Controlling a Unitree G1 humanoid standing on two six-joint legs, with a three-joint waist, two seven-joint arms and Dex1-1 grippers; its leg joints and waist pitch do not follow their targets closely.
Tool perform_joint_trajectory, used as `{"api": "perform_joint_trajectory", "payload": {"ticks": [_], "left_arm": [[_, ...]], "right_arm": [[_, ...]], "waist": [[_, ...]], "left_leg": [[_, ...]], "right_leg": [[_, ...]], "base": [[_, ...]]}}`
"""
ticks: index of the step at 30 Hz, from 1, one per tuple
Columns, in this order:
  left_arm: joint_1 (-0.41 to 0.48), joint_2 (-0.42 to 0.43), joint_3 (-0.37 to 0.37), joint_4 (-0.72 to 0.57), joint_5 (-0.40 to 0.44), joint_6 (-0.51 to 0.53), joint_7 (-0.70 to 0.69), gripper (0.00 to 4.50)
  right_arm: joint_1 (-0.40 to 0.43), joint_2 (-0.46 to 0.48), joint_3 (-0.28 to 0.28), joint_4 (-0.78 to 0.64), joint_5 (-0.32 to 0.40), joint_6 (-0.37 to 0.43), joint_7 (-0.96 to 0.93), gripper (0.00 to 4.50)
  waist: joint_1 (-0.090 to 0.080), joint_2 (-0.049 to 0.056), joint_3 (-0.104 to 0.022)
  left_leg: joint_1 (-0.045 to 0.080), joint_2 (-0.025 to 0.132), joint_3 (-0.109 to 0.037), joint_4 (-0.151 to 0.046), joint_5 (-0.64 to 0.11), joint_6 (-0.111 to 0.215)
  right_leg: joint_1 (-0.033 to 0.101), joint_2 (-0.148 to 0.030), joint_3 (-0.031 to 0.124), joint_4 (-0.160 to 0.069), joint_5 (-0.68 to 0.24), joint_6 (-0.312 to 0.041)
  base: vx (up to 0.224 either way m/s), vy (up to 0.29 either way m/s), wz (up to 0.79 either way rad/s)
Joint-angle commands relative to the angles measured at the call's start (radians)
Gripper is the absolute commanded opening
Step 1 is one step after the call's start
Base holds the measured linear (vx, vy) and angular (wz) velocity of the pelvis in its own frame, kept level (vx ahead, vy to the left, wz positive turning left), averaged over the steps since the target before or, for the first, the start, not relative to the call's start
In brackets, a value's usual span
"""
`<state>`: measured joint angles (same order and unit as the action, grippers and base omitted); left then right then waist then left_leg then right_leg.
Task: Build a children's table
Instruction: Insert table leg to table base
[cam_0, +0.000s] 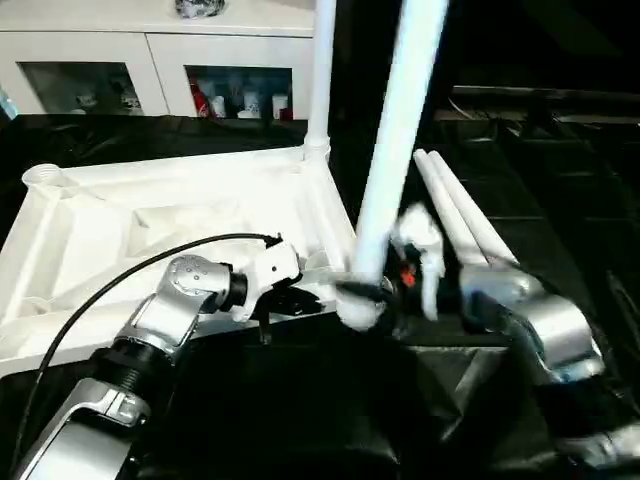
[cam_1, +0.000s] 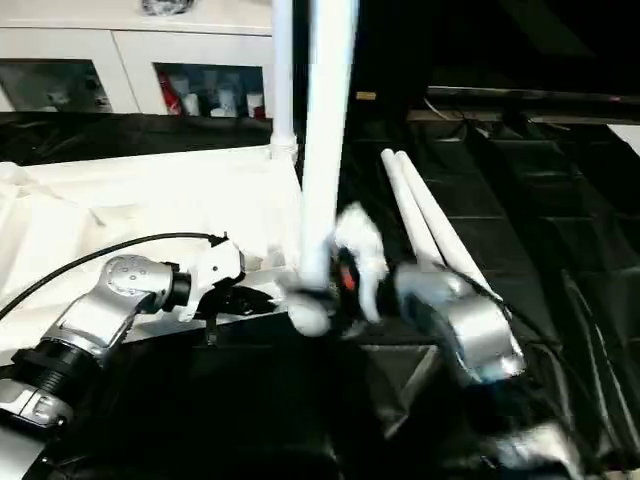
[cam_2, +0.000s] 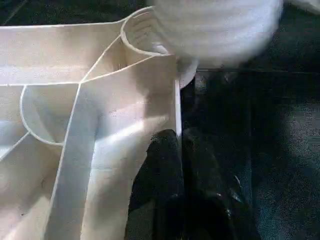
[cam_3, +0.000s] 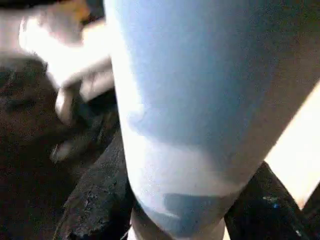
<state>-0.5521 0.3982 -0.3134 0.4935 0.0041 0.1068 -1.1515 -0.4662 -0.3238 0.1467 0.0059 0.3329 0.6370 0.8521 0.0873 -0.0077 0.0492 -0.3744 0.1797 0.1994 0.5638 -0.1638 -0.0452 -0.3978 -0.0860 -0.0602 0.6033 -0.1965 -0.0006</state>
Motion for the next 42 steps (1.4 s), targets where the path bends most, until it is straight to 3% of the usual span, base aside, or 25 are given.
{"api": "perform_joint_trajectory", "payload": {"ticks": [1, 6, 8, 10, 17, 20, 23, 26, 27, 30, 33, 37, 42], "left_arm": [[0.016, 0.015, 0.005, -0.006, 0.007, 0.008, 0.005, 0.00], [0.016, 0.026, 0.001, -0.010, 0.011, 0.016, 0.003, 0.00], [0.017, 0.034, 0.004, -0.011, 0.015, 0.029, 0.011, 0.00], [0.019, 0.044, 0.007, -0.011, 0.021, 0.039, 0.019, 0.00], [0.023, 0.094, 0.025, 0.007, 0.029, 0.029, 0.024, 0.00], [0.013, 0.112, 0.031, 0.003, 0.019, 0.027, 0.007, 0.00], [0.004, 0.121, 0.029, -0.006, 0.011, 0.024, -0.006, 0.00], [0.005, 0.127, 0.023, -0.032, 0.002, 0.028, -0.021, 0.00], [0.006, 0.128, 0.021, -0.047, -0.003, 0.033, -0.028, 0.00], [0.009, 0.131, 0.019, -0.062, -0.004, 0.038, -0.032, 0.00], [0.004, 0.132, 0.016, -0.062, -0.002, 0.038, -0.035, 0.00], [-0.008, 0.130, 0.019, -0.051, -0.011, 0.037, -0.043, 0.00], [-0.020, 0.120, 0.020, -0.050, -0.020, 0.042, -0.056, 0.00]], "right_arm": [[-0.023, 0.004, -0.049, 0.021, 0.017, -0.022, -0.033, 1.89], [-0.053, -0.015, -0.034, 0.080, -0.017, -0.040, -0.041, 1.89], [-0.047, -0.038, 0.000, 0.111, -0.049, -0.041, -0.019, 1.89], [-0.037, -0.047, 0.015, 0.127, -0.062, -0.047, -0.005, 1.89], [-0.039, -0.033, 0.030, 0.223, -0.074, -0.101, 0.002, 1.89], [-0.103, 0.006, 0.043, 0.366, -0.106, -0.167, 0.009, 1.89], [-0.170, 0.034, 0.053, 0.493, -0.130, -0.222, 0.011, 1.89], [-0.202, 0.043, 0.058, 0.543, -0.131, -0.241, 0.032, 1.89], [-0.210, 0.042, 0.067, 0.552, -0.131, -0.243, 0.058, 1.89], [-0.211, 0.036, 0.077, 0.553, -0.134, -0.242, 0.085, 1.89], [-0.212, 0.023, 0.089, 0.565, -0.142, -0.254, 0.132, 1.89], [-0.224, 0.016, 0.082, 0.568, -0.133, -0.260, 0.158, 1.89], [-0.228, 0.024, 0.084, 0.581, -0.140, -0.278, 0.170, 1.89]], "waist": [[0.001, -0.003, -0.064], [0.001, -0.005, -0.066], [0.003, -0.001, -0.065], [0.001, -0.007, -0.065], [-0.003, -0.005, -0.059], [-0.010, -0.006, -0.062], [-0.017, -0.003, -0.060], [-0.017, -0.006, -0.062], [-0.015, -0.006, -0.064], [-0.015, -0.008, -0.067], [-0.013, -0.008, -0.066], [-0.014, -0.008, -0.064], [-0.015, -0.006, -0.067]], "left_leg": [[0.020, 0.054, -0.023, -0.057, -0.177, 0.005], [0.017, 0.049, -0.020, -0.051, -0.144, 0.017], [0.016, 0.048, -0.021, -0.049, -0.152, 0.016], [0.016, 0.048, -0.020, -0.049, -0.167, 0.015], [0.020, 0.051, -0.025, -0.056, -0.244, -0.012], [0.015, 0.048, -0.027, -0.055, -0.248, -0.020], [0.019, 0.049, -0.026, -0.054, -0.261, -0.025], [0.019, 0.051, -0.024, -0.053, -0.234, -0.016], [0.017, 0.052, -0.023, -0.051, -0.206, -0.009], [0.017, 0.052, -0.020, -0.048, -0.173, 0.004], [0.016, 0.052, -0.018, -0.046, -0.181, 0.013], [0.020, 0.053, -0.019, -0.047, -0.212, -0.003], [0.020, 0.053, -0.018, -0.046, -0.199, -0.004]], "right_leg": [[0.042, -0.065, 0.049, -0.059, -0.098, -0.216], [0.048, -0.063, 0.048, -0.051, -0.034, -0.233], [0.049, -0.064, 0.048, -0.052, -0.055, -0.229], [0.049, -0.063, 0.047, -0.055, -0.074, -0.227], [0.042, -0.065, 0.046, -0.069, -0.230, -0.191], [0.044, -0.067, 0.044, -0.065, -0.229, -0.202], [0.040, -0.067, 0.043, -0.067, -0.250, -0.212], [0.042, -0.064, 0.044, -0.061, -0.200, -0.221], [0.045, -0.061, 0.043, -0.054, -0.133, -0.232], [0.047, -0.057, 0.042, -0.045, -0.052, -0.252], [0.049, -0.059, 0.042, -0.046, -0.065, -0.257], [0.047, -0.058, 0.043, -0.053, -0.126, -0.247], [0.046, -0.056, 0.043, -0.048, -0.091, -0.255]], "base": [[0.000, 0.000, 0.00], [0.000, 0.000, 0.00], [0.000, 0.000, 0.00], [0.000, 0.000, 0.00], [0.000, 0.000, 0.00], [0.000, 0.000, 0.00], [0.000, 0.000, 0.00], [0.000, 0.000, 0.00], [0.000, 0.000, 0.00], [0.000, 0.000, 0.00], [0.000, 0.000, 0.00], [0.000, 0.000, 0.00], [0.000, 0.000, 0.00]]}}
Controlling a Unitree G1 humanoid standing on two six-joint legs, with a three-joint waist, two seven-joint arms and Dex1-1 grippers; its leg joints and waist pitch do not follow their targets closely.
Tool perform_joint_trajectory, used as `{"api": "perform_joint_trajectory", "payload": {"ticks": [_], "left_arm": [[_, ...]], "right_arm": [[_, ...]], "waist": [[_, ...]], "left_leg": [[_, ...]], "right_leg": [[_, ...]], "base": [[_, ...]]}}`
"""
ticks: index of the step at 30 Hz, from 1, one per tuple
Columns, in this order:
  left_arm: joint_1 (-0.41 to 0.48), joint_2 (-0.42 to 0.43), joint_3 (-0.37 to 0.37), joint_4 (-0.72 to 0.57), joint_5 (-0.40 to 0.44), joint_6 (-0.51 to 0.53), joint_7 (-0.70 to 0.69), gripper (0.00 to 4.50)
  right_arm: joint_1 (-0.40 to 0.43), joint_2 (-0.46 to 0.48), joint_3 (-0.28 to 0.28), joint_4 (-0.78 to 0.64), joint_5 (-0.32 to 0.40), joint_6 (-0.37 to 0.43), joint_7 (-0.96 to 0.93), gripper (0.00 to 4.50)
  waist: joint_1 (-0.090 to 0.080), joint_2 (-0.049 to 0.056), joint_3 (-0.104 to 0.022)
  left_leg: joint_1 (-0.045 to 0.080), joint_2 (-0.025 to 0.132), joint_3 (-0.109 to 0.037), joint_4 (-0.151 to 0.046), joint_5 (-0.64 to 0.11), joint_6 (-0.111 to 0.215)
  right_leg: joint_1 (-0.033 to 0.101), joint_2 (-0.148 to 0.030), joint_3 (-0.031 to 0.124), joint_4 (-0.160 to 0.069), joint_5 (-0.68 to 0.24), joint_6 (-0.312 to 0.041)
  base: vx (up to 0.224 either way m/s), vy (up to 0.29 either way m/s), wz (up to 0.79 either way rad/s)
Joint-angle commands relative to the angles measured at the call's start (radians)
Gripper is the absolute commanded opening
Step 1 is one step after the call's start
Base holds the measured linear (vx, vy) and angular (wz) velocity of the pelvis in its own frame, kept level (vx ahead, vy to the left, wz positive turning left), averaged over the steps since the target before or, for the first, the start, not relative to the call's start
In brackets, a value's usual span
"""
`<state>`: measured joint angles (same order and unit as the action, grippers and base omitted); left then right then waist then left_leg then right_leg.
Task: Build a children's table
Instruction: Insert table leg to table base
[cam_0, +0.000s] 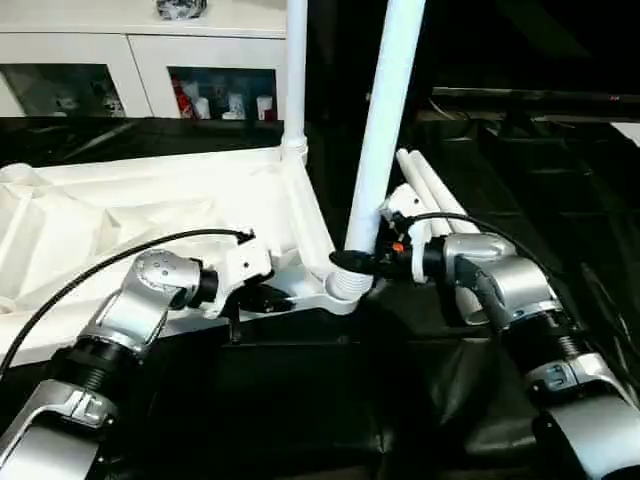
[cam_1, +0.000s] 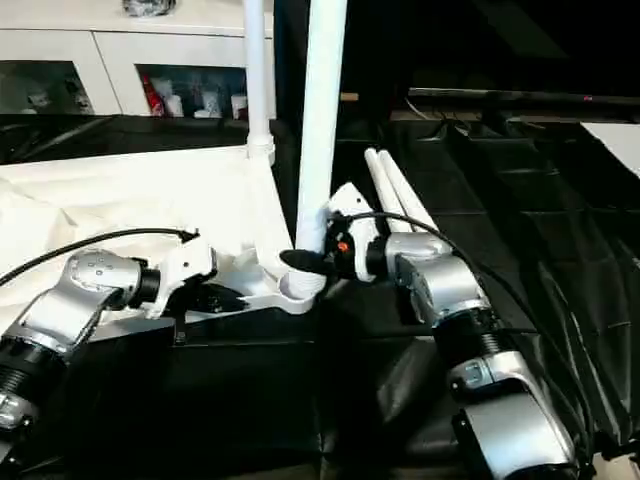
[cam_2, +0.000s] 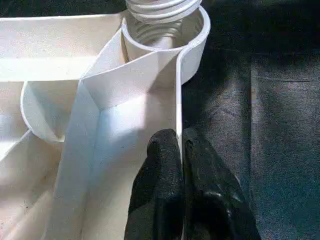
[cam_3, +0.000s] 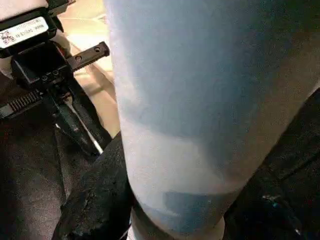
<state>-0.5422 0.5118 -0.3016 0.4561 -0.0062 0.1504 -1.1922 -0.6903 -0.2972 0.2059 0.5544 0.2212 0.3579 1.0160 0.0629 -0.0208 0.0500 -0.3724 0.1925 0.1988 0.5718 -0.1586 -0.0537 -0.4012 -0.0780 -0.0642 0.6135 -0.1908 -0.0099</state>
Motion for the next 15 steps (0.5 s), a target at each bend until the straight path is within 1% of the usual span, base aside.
{"api": "perform_joint_trajectory", "payload": {"ticks": [1, 2, 4, 7, 12, 13, 15], "left_arm": [[-0.030, 0.006, 0.007, -0.014, -0.010, -0.002, -0.016, 0.00], [-0.030, 0.006, 0.007, -0.014, -0.010, -0.002, -0.016, 0.00], [-0.029, 0.007, 0.003, -0.022, -0.010, 0.000, -0.021, 0.00], [-0.029, 0.007, -0.003, -0.032, -0.004, 0.000, -0.020, 0.00], [-0.023, -0.001, -0.008, -0.045, 0.002, 0.005, -0.011, 0.00], [-0.019, -0.004, -0.008, -0.056, 0.000, 0.010, -0.009, 0.00], [-0.011, -0.006, -0.008, -0.074, -0.003, 0.018, -0.006, 0.00]], "right_arm": [[-0.005, 0.000, 0.026, 0.040, -0.031, -0.003, 0.007, 1.89], [-0.005, 0.000, 0.026, 0.040, -0.031, -0.003, 0.007, 1.89], [-0.013, 0.014, 0.031, 0.074, -0.044, -0.023, -0.001, 1.89], [-0.033, 0.044, 0.031, 0.113, -0.054, -0.042, -0.015, 1.89], [-0.040, 0.055, 0.034, 0.094, -0.046, -0.036, 0.002, 1.89], [-0.036, 0.051, 0.034, 0.084, -0.046, -0.034, 0.006, 1.89], [-0.030, 0.045, 0.031, 0.075, -0.048, -0.036, 0.012, 1.89]], "waist": [[0.009, 0.007, -0.068], [0.010, 0.007, -0.068], [0.010, 0.009, -0.069], [0.009, 0.008, -0.069], [0.010, 0.009, -0.069], [0.012, 0.005, -0.070], [0.014, 0.008, -0.070]], "left_leg": [[0.017, 0.040, -0.018, -0.053, -0.202, 0.005], [0.017, 0.039, -0.017, -0.053, -0.203, 0.006], [0.017, 0.039, -0.018, -0.052, -0.200, 0.005], [0.018, 0.040, -0.018, -0.053, -0.203, 0.005], [0.019, 0.041, -0.017, -0.053, -0.198, 0.009], [0.019, 0.042, -0.017, -0.053, -0.192, 0.011], [0.019, 0.042, -0.016, -0.052, -0.189, 0.011]], "right_leg": [[0.050, -0.064, 0.046, -0.058, -0.092, -0.249], [0.050, -0.064, 0.046, -0.058, -0.093, -0.251], [0.051, -0.064, 0.046, -0.057, -0.085, -0.252], [0.050, -0.065, 0.046, -0.056, -0.083, -0.258], [0.050, -0.063, 0.045, -0.054, -0.067, -0.260], [0.051, -0.064, 0.045, -0.053, -0.060, -0.259], [0.051, -0.064, 0.046, -0.053, -0.060, -0.258]], "base": [[0.000, 0.000, 0.00], [0.000, 0.000, 0.00], [0.000, 0.000, 0.00], [0.000, 0.000, 0.00], [0.000, 0.000, 0.00], [0.000, 0.000, 0.00], [0.000, 0.000, 0.00]]}}
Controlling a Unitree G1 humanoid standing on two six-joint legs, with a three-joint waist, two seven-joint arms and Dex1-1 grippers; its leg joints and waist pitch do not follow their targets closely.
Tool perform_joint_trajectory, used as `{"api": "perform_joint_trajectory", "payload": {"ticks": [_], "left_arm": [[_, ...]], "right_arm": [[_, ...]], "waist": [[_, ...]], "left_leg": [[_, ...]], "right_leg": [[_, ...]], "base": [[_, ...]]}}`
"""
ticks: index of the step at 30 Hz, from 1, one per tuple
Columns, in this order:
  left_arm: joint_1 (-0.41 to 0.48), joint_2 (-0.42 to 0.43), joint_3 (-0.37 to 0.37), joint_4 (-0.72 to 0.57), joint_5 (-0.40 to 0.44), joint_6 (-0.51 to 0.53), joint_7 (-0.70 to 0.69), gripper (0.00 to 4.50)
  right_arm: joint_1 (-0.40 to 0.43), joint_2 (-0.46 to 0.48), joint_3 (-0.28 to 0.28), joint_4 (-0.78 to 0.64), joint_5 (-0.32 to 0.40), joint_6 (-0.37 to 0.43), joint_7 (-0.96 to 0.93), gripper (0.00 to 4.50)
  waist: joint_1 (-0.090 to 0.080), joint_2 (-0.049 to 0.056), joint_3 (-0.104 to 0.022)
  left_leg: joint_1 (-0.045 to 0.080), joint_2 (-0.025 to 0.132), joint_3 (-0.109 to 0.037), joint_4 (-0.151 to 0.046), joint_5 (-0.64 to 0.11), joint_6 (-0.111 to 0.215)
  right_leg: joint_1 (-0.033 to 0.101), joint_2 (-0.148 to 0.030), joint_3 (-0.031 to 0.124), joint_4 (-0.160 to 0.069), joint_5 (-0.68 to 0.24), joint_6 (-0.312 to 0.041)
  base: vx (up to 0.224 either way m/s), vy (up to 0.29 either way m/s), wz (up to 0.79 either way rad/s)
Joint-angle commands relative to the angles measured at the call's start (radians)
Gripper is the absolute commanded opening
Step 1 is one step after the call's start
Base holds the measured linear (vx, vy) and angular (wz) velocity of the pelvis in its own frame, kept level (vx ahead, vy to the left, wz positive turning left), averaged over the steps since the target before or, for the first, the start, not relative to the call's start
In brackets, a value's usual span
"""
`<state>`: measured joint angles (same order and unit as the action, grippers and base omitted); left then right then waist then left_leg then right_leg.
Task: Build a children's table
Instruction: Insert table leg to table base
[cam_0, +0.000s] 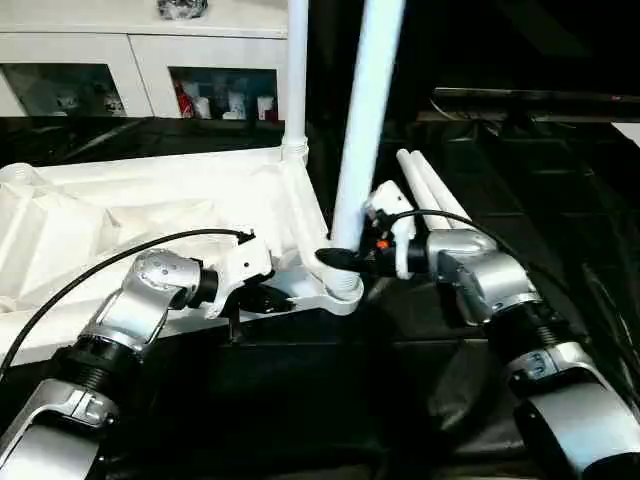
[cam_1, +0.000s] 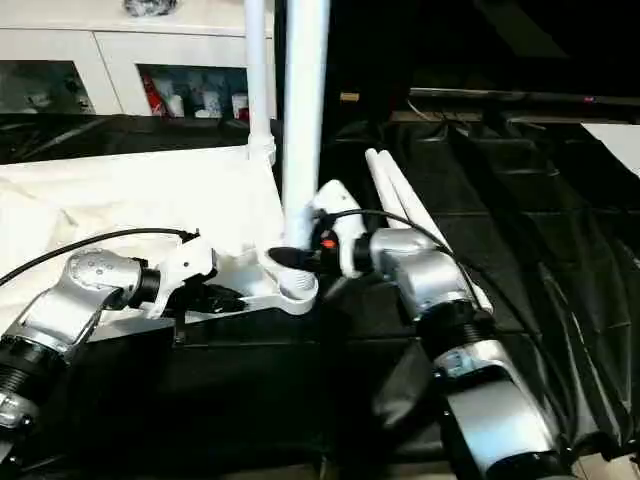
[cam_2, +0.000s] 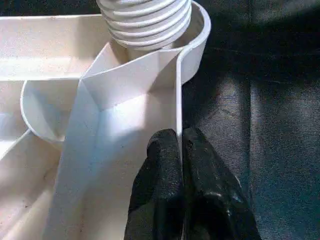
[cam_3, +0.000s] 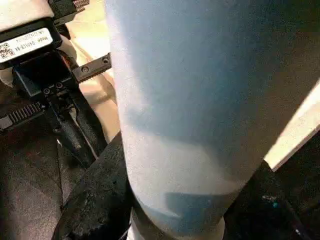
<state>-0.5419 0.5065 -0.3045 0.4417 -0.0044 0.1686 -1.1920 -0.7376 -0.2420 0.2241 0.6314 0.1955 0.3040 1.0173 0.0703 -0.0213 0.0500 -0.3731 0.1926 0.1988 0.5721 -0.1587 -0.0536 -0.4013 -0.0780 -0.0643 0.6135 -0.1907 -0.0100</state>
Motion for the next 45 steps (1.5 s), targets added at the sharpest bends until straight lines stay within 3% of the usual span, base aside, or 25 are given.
{"api": "perform_joint_trajectory", "payload": {"ticks": [1, 3, 4, 7, 8, 10, 11, 12, 13, 14, 18, 20, 21, 23, 24, 38, 39, 45], "left_arm": [[-0.007, 0.001, -0.006, -0.069, -0.004, 0.001, -0.006, 0.00], [0.008, 0.009, -0.006, -0.101, -0.002, 0.007, -0.001, 0.00], [0.013, 0.012, -0.006, -0.113, -0.001, 0.009, 0.001, 0.00], [0.025, 0.017, -0.005, -0.141, -0.003, 0.020, 0.002, 0.00], [0.034, 0.020, -0.004, -0.158, -0.004, 0.027, 0.002, 0.00], [0.040, 0.023, -0.006, -0.175, -0.006, 0.038, 0.001, 0.00], [0.043, 0.024, -0.007, -0.182, -0.007, 0.043, -0.001, 0.00], [0.047, 0.026, -0.010, -0.189, -0.003, 0.046, 0.004, 0.00], [0.047, 0.026, -0.010, -0.189, -0.003, 0.046, 0.004, 0.00], [0.057, 0.029, -0.010, -0.205, 0.001, 0.054, 0.014, 0.00], [0.074, 0.028, 0.001, -0.230, -0.011, 0.072, 0.029, 0.00], [0.078, 0.023, -0.003, -0.228, -0.005, 0.074, 0.041, 0.00], [0.081, 0.023, -0.005, -0.232, -0.002, 0.077, 0.045, 0.00], [0.088, 0.023, -0.005, -0.245, -0.003, 0.084, 0.047, 0.00], [0.091, 0.021, 0.000, -0.255, -0.012, 0.093, 0.046, 0.00], [0.090, 0.035, -0.015, -0.261, -0.008, 0.097, 0.042, 0.00], [0.087, 0.034, -0.016, -0.259, -0.008, 0.097, 0.042, 0.00], [0.078, 0.028, -0.015, -0.251, -0.007, 0.095, 0.050, 0.00]], "right_arm": [[0.021, -0.013, 0.010, -0.008, -0.024, 0.015, 0.011, 1.89], [0.045, -0.030, 0.003, -0.041, -0.022, 0.018, 0.015, 1.89], [0.057, -0.037, 0.002, -0.059, -0.020, 0.022, 0.016, 1.89], [0.082, -0.050, -0.002, -0.101, -0.012, 0.035, 0.014, 1.89], [0.098, -0.056, -0.003, -0.129, -0.007, 0.046, 0.011, 1.89], [0.114, -0.062, -0.004, -0.161, -0.001, 0.060, 0.009, 1.89], [0.121, -0.064, -0.004, -0.175, 0.001, 0.066, 0.009, 1.89], [0.135, -0.068, -0.005, -0.202, 0.006, 0.076, 0.009, 1.89], [0.135, -0.068, -0.005, -0.202, 0.006, 0.076, 0.009, 1.89], [0.158, -0.073, -0.008, -0.249, 0.015, 0.097, 0.005, 1.89], [0.190, -0.080, -0.010, -0.322, 0.030, 0.133, -0.001, 1.89], [0.199, -0.085, -0.009, -0.337, 0.033, 0.139, 0.003, 1.89], [0.204, -0.085, -0.009, -0.347, 0.033, 0.146, 0.002, 1.89], [0.211, -0.086, -0.009, -0.363, 0.035, 0.156, 0.001, 1.89], [0.212, -0.084, -0.008, -0.367, 0.037, 0.159, 0.002, 1.89], [0.157, -0.044, 0.004, -0.261, 0.025, 0.178, -0.006, 1.89], [0.159, -0.042, -0.003, -0.253, 0.027, 0.179, -0.012, 1.89], [0.224, -0.031, -0.051, -0.229, 0.049, 0.177, -0.051, 1.89]], "waist": [[0.008, 0.007, -0.070], [0.012, 0.008, -0.069], [0.017, 0.018, -0.070], [0.020, 0.016, -0.070], [0.019, 0.046, -0.070], [0.018, 0.031, -0.070], [0.017, 0.040, -0.068], [0.017, 0.032, -0.066], [0.018, 0.034, -0.068], [0.016, 0.029, -0.065], [0.016, 0.033, -0.066], [0.017, 0.019, -0.067], [0.019, 0.022, -0.067], [0.019, 0.013, -0.066], [0.020, 0.019, -0.065], [0.013, 0.020, -0.065], [0.012, 0.013, -0.064], [0.015, 0.016, -0.067]], "left_leg": [[0.020, 0.042, -0.017, -0.052, -0.188, 0.012], [0.020, 0.042, -0.016, -0.052, -0.187, 0.013], [0.021, 0.043, -0.018, -0.053, -0.189, 0.007], [0.022, 0.042, -0.017, -0.053, -0.198, 0.003], [0.025, 0.039, -0.019, -0.053, -0.228, -0.011], [0.023, 0.040, -0.022, -0.055, -0.245, -0.019], [0.023, 0.039, -0.021, -0.055, -0.254, -0.020], [0.023, 0.039, -0.021, -0.055, -0.260, -0.020], [0.023, 0.039, -0.022, -0.054, -0.256, -0.020], [0.022, 0.038, -0.021, -0.055, -0.258, -0.018], [0.022, 0.040, -0.022, -0.055, -0.242, -0.015], [0.020, 0.038, -0.020, -0.054, -0.231, -0.007], [0.021, 0.039, -0.021, -0.053, -0.229, -0.007], [0.020, 0.040, -0.020, -0.054, -0.222, -0.002], [0.020, 0.040, -0.021, -0.054, -0.218, -0.002], [0.019, 0.038, -0.021, -0.053, -0.219, -0.006], [0.019, 0.038, -0.020, -0.053, -0.219, -0.005], [0.020, 0.039, -0.020, -0.052, -0.207, -0.003]], "right_leg": [[0.051, -0.064, 0.046, -0.052, -0.060, -0.258], [0.051, -0.064, 0.047, -0.053, -0.062, -0.255], [0.051, -0.064, 0.047, -0.052, -0.055, -0.247], [0.049, -0.060, 0.046, -0.053, -0.047, -0.246], [0.048, -0.058, 0.045, -0.058, -0.052, -0.244], [0.053, -0.058, 0.045, -0.056, -0.057, -0.244], [0.051, -0.058, 0.045, -0.059, -0.073, -0.245], [0.051, -0.057, 0.046, -0.061, -0.092, -0.242], [0.052, -0.059, 0.046, -0.060, -0.096, -0.242], [0.051, -0.059, 0.047, -0.063, -0.117, -0.239], [0.050, -0.057, 0.047, -0.061, -0.106, -0.229], [0.050, -0.058, 0.047, -0.062, -0.101, -0.234], [0.050, -0.060, 0.048, -0.060, -0.106, -0.235], [0.050, -0.061, 0.048, -0.062, -0.123, -0.228], [0.048, -0.062, 0.048, -0.062, -0.133, -0.222], [0.048, -0.062, 0.048, -0.063, -0.147, -0.220], [0.048, -0.061, 0.048, -0.063, -0.147, -0.221], [0.047, -0.063, 0.049, -0.061, -0.132, -0.218]], "base": [[0.000, 0.000, 0.00], [0.000, 0.000, 0.00], [0.000, 0.000, 0.00], [0.000, 0.000, 0.00], [0.000, 0.000, 0.00], [0.000, 0.000, 0.00], [0.000, 0.000, 0.00], [0.000, 0.000, 0.00], [0.000, 0.000, 0.00], [0.000, 0.000, 0.00], [0.000, 0.000, 0.00], [0.000, 0.000, 0.00], [0.000, 0.000, 0.00], [0.000, 0.000, 0.00], [0.000, 0.000, 0.00], [0.000, 0.000, 0.00], [0.000, 0.000, 0.00], [0.000, 0.000, 0.00]]}}
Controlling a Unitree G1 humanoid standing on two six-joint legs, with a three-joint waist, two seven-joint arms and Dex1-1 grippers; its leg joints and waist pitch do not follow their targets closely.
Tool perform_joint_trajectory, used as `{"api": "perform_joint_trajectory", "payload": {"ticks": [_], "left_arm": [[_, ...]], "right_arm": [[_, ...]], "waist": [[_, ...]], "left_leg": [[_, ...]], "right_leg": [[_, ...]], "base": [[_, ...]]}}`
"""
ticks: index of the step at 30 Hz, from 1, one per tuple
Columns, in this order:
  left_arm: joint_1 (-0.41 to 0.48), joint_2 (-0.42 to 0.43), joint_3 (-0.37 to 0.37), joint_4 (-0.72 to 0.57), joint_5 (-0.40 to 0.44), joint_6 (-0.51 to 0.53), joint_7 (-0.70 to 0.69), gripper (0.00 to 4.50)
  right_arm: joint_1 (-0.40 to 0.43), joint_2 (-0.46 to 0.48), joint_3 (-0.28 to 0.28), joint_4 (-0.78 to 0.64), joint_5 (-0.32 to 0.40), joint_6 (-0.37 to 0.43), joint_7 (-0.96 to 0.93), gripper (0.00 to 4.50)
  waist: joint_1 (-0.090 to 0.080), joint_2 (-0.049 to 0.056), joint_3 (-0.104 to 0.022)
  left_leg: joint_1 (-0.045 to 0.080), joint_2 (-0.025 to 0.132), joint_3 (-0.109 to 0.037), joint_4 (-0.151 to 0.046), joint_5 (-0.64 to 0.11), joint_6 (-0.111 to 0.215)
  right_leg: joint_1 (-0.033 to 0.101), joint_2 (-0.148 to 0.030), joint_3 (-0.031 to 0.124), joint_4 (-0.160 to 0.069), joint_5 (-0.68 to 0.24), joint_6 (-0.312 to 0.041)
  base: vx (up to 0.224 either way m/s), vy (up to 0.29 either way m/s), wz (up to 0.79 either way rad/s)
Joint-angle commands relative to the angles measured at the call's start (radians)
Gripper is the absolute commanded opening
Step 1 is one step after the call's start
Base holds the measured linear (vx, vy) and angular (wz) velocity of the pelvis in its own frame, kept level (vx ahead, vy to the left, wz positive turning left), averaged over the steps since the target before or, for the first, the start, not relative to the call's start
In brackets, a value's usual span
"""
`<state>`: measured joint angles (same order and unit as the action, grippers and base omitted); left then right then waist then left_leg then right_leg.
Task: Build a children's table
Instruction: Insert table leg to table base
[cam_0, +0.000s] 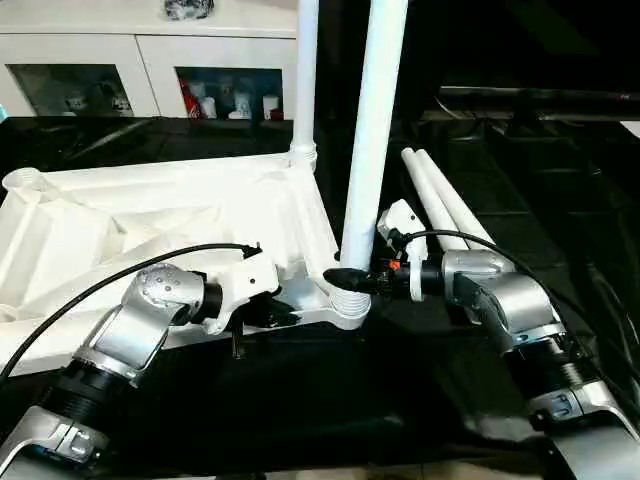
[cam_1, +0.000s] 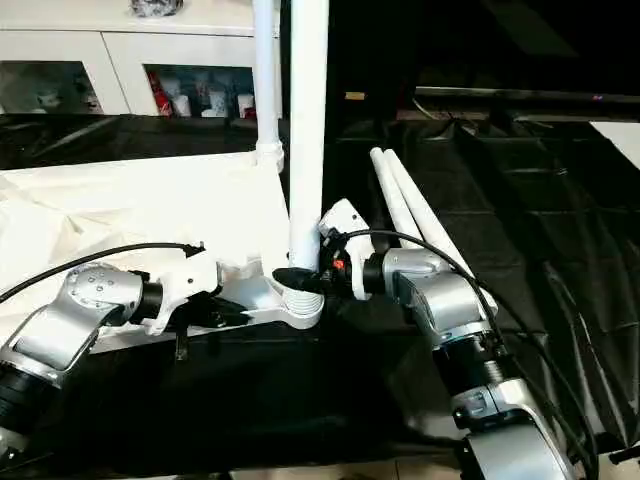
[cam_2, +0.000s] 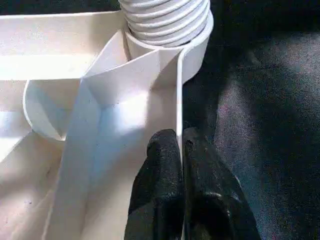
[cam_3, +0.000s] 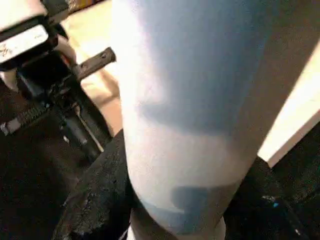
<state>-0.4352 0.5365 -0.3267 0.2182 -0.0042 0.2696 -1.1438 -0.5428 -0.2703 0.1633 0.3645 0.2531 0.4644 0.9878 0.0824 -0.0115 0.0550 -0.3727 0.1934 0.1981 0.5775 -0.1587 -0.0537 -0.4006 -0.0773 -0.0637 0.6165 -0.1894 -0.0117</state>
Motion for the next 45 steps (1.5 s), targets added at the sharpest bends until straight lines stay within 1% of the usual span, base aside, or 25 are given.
{"api": "perform_joint_trajectory", "payload": {"ticks": [1, 2, 3, 4, 6, 7, 8, 9, 11, 12, 17, 18, 19, 22, 23, 25, 28, 32, 33, 37, 38, 40, 41, 44, 45], "left_arm": [[-0.029, -0.003, 0.008, -0.028, -0.008, -0.005, 0.002, 0.00], [-0.030, -0.003, 0.007, -0.027, -0.008, -0.006, 0.002, 0.00], [-0.031, -0.003, 0.007, -0.027, -0.008, -0.006, 0.002, 0.00], [-0.032, -0.004, 0.006, -0.025, -0.007, -0.008, 0.002, 0.00], [-0.037, -0.006, 0.005, -0.019, -0.007, -0.011, 0.000, 0.00], [-0.037, -0.006, 0.005, -0.018, -0.007, -0.011, 0.000, 0.00], [-0.040, -0.006, 0.004, -0.014, -0.006, -0.014, -0.001, 0.00], [-0.043, -0.006, 0.003, -0.010, -0.005, -0.016, -0.001, 0.00], [-0.052, -0.008, 0.002, -0.001, -0.004, -0.019, -0.001, 0.00], [-0.056, -0.009, 0.001, 0.004, -0.003, -0.021, -0.002, 0.00], [-0.066, -0.011, 0.000, 0.015, -0.002, -0.025, -0.003, 0.00], [-0.069, -0.012, -0.001, 0.019, -0.001, -0.026, -0.003, 0.00], [-0.072, -0.013, -0.001, 0.023, -0.001, -0.028, -0.004, 0.00], [-0.077, -0.013, -0.002, 0.030, 0.000, -0.032, -0.005, 0.00], [-0.079, -0.013, -0.003, 0.033, 0.000, -0.034, -0.006, 0.00], [-0.082, -0.013, -0.004, 0.040, 0.001, -0.037, -0.006, 0.00], [-0.087, -0.014, -0.005, 0.048, 0.002, -0.039, -0.004, 0.00], [-0.090, -0.014, -0.005, 0.051, 0.002, -0.040, -0.004, 0.00], [-0.092, -0.015, -0.006, 0.053, 0.002, -0.040, -0.004, 0.00], [-0.093, -0.016, -0.006, 0.055, 0.003, -0.041, -0.003, 0.00], [-0.093, -0.017, -0.006, 0.054, 0.003, -0.041, -0.003, 0.00], [-0.089, -0.016, -0.005, 0.051, 0.002, -0.040, -0.002, 0.00], [-0.088, -0.017, -0.005, 0.051, 0.002, -0.039, -0.002, 0.00], [-0.085, -0.017, -0.004, 0.050, 0.002, -0.039, 0.000, 0.00], [-0.084, -0.019, -0.002, 0.050, 0.002, -0.038, 0.002, 0.00]], "right_arm": [[0.050, 0.001, 0.001, 0.044, -0.011, 0.003, -0.038, 1.89], [0.070, 0.008, -0.012, 0.049, -0.009, -0.010, -0.057, 1.89], [0.071, 0.009, -0.013, 0.049, -0.009, -0.010, -0.058, 1.89], [0.093, 0.019, -0.032, 0.053, -0.004, -0.024, -0.083, 1.89], [0.120, 0.036, -0.061, 0.059, 0.006, -0.043, -0.122, 1.89], [0.123, 0.039, -0.065, 0.059, 0.008, -0.045, -0.127, 1.89], [0.135, 0.046, -0.074, 0.056, 0.012, -0.056, -0.137, 1.89], [0.148, 0.054, -0.084, 0.051, 0.016, -0.065, -0.147, 1.89], [0.182, 0.074, -0.106, 0.033, 0.032, -0.079, -0.165, 1.89], [0.204, 0.082, -0.112, 0.016, 0.043, -0.084, -0.167, 1.89], [0.251, 0.094, -0.119, -0.013, 0.055, -0.103, -0.174, 1.89], [0.267, 0.096, -0.121, -0.023, 0.053, -0.118, -0.181, 1.89], [0.281, 0.095, -0.118, -0.033, 0.049, -0.133, -0.186, 1.89], [0.309, 0.088, -0.110, -0.064, 0.037, -0.160, -0.191, 1.89], [0.317, 0.086, -0.109, -0.080, 0.034, -0.168, -0.192, 1.89], [0.326, 0.080, -0.104, -0.100, 0.025, -0.186, -0.198, 1.89], [0.338, 0.079, -0.109, -0.133, 0.025, -0.215, -0.208, 1.89], [0.335, 0.060, -0.084, -0.134, 0.006, -0.221, -0.198, 1.89], [0.332, 0.048, -0.069, -0.134, -0.004, -0.222, -0.189, 1.89], [0.321, 0.010, -0.009, -0.144, -0.042, -0.198, -0.158, 1.89], [0.320, 0.002, 0.002, -0.147, -0.050, -0.188, -0.155, 1.89], [0.311, -0.013, 0.030, -0.148, -0.069, -0.171, -0.141, 1.89], [0.307, -0.018, 0.038, -0.146, -0.073, -0.167, -0.135, 1.89], [0.285, -0.019, 0.055, -0.116, -0.079, -0.177, -0.122, 1.89], [0.258, -0.015, 0.065, -0.061, -0.084, -0.198, -0.109, 1.89]], "waist": [[0.004, 0.012, -0.072], [0.004, 0.009, -0.071], [0.005, 0.014, -0.071], [0.003, 0.011, -0.071], [0.004, 0.019, -0.069], [0.003, 0.015, -0.070], [0.002, 0.015, -0.070], [0.002, 0.023, -0.069], [0.004, 0.026, -0.070], [0.003, 0.023, -0.069], [0.003, 0.029, -0.070], [0.005, 0.032, -0.068], [0.006, 0.031, -0.071], [0.005, 0.030, -0.070], [0.006, 0.036, -0.070], [0.004, 0.031, -0.068], [0.005, 0.033, -0.067], [0.005, 0.034, -0.068], [0.004, 0.031, -0.068], [0.005, 0.033, -0.067], [0.005, 0.022, -0.067], [0.006, 0.027, -0.066], [0.007, 0.021, -0.067], [0.006, 0.022, -0.066], [0.005, 0.022, -0.066]], "left_leg": [[0.021, 0.038, -0.020, -0.058, -0.211, -0.006], [0.021, 0.038, -0.019, -0.058, -0.218, -0.008], [0.021, 0.037, -0.020, -0.058, -0.221, -0.010], [0.021, 0.037, -0.020, -0.059, -0.232, -0.012], [0.023, 0.037, -0.021, -0.060, -0.248, -0.020], [0.024, 0.037, -0.022, -0.062, -0.262, -0.025], [0.024, 0.037, -0.023, -0.063, -0.265, -0.028], [0.027, 0.037, -0.022, -0.063, -0.277, -0.031], [0.026, 0.037, -0.025, -0.064, -0.288, -0.035], [0.026, 0.036, -0.024, -0.065, -0.293, -0.033], [0.027, 0.036, -0.026, -0.066, -0.312, -0.038], [0.027, 0.036, -0.026, -0.066, -0.313, -0.037], [0.029, 0.037, -0.026, -0.066, -0.314, -0.039], [0.025, 0.036, -0.027, -0.067, -0.304, -0.035], [0.026, 0.036, -0.027, -0.067, -0.312, -0.036], [0.026, 0.035, -0.027, -0.069, -0.329, -0.034], [0.027, 0.036, -0.028, -0.069, -0.335, -0.036], [0.025, 0.037, -0.028, -0.069, -0.322, -0.032], [0.025, 0.036, -0.027, -0.069, -0.319, -0.030], [0.024, 0.036, -0.027, -0.068, -0.315, -0.026], [0.023, 0.036, -0.026, -0.068, -0.306, -0.023], [0.023, 0.036, -0.026, -0.067, -0.300, -0.021], [0.023, 0.036, -0.026, -0.066, -0.295, -0.017], [0.023, 0.037, -0.026, -0.066, -0.298, -0.016], [0.023, 0.037, -0.026, -0.066, -0.299, -0.016]], "right_leg": [[0.045, -0.064, 0.048, -0.063, -0.133, -0.217], [0.045, -0.063, 0.048, -0.066, -0.131, -0.217], [0.045, -0.063, 0.048, -0.065, -0.132, -0.217], [0.045, -0.063, 0.047, -0.067, -0.140, -0.215], [0.043, -0.064, 0.048, -0.070, -0.156, -0.212], [0.044, -0.063, 0.047, -0.071, -0.171, -0.208], [0.046, -0.063, 0.046, -0.071, -0.179, -0.207], [0.041, -0.061, 0.048, -0.075, -0.180, -0.204], [0.044, -0.062, 0.047, -0.073, -0.177, -0.205], [0.043, -0.061, 0.047, -0.076, -0.179, -0.202], [0.044, -0.062, 0.046, -0.075, -0.184, -0.207], [0.043, -0.062, 0.047, -0.077, -0.188, -0.202], [0.043, -0.062, 0.047, -0.077, -0.183, -0.202], [0.046, -0.061, 0.046, -0.075, -0.162, -0.204], [0.044, -0.062, 0.046, -0.075, -0.168, -0.203], [0.045, -0.062, 0.046, -0.080, -0.200, -0.198], [0.042, -0.063, 0.047, -0.083, -0.230, -0.189], [0.043, -0.062, 0.047, -0.080, -0.212, -0.192], [0.044, -0.061, 0.047, -0.080, -0.207, -0.193], [0.045, -0.062, 0.047, -0.081, -0.210, -0.192], [0.046, -0.062, 0.048, -0.080, -0.210, -0.189], [0.045, -0.062, 0.048, -0.080, -0.220, -0.187], [0.046, -0.064, 0.048, -0.080, -0.231, -0.185], [0.043, -0.065, 0.049, -0.083, -0.249, -0.180], [0.043, -0.064, 0.048, -0.082, -0.246, -0.181]], "base": [[0.000, 0.000, 0.00], [0.000, 0.000, 0.00], [0.000, 0.000, 0.00], [0.000, 0.000, 0.00], [0.000, 0.000, 0.00], [0.000, 0.000, 0.00], [0.000, 0.000, 0.00], [0.000, 0.000, 0.00], [0.000, 0.000, 0.00], [0.000, 0.000, 0.00], [0.000, 0.000, 0.00], [0.000, 0.000, 0.00], [0.000, 0.000, 0.00], [0.000, 0.000, 0.00], [0.000, 0.000, 0.00], [0.000, 0.000, 0.00], [0.000, 0.000, 0.00], [0.000, 0.000, 0.00], [0.000, 0.000, 0.00], [0.000, 0.000, 0.00], [0.000, 0.000, 0.00], [0.000, 0.000, 0.00], [0.000, 0.000, 0.00], [0.000, 0.000, 0.00], [0.000, 0.000, 0.00]]}}
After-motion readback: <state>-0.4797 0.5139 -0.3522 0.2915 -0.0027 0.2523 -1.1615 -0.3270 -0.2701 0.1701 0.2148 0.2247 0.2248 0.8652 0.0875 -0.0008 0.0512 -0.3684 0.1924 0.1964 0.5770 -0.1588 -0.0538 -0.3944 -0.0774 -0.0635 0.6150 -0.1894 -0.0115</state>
